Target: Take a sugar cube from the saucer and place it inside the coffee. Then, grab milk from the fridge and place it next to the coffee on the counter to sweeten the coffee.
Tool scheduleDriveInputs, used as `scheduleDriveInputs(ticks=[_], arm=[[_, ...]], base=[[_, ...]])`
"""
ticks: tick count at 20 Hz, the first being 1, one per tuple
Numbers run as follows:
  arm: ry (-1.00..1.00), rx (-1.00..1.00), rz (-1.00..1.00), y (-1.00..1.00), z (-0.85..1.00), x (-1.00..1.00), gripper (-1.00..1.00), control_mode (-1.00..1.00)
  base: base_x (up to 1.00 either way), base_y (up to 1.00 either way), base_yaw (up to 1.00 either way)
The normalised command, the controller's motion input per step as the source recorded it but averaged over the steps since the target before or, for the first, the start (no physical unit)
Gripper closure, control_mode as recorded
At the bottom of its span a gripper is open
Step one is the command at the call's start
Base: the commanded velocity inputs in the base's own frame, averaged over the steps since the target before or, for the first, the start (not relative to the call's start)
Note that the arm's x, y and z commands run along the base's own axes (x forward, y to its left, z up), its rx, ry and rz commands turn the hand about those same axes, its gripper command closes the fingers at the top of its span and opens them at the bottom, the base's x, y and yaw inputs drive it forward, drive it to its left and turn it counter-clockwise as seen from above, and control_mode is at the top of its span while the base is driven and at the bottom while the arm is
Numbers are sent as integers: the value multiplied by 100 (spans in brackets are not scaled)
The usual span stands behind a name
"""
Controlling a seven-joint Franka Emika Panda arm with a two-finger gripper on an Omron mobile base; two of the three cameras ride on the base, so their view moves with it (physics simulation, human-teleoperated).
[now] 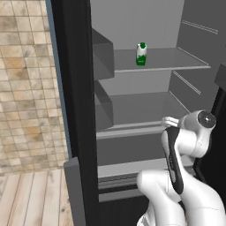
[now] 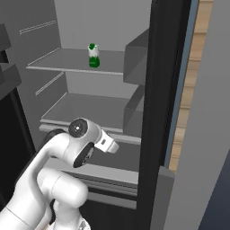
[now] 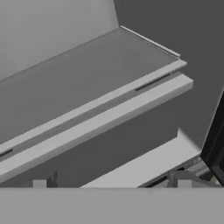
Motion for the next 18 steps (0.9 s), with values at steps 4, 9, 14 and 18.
scheduleDriveInputs(ticks=[4,9,14,18], arm=[[-13,-1,5,0,83,0,-100,-100],[-9,-6,11,15,82,3,-100,-100],[-2,-11,5,40,87,22,-100,-100],[0,-17,0,56,80,30,-100,-100]], base=[[0,0,0],[0,0,0],[0,0,0],[0,0,0]])
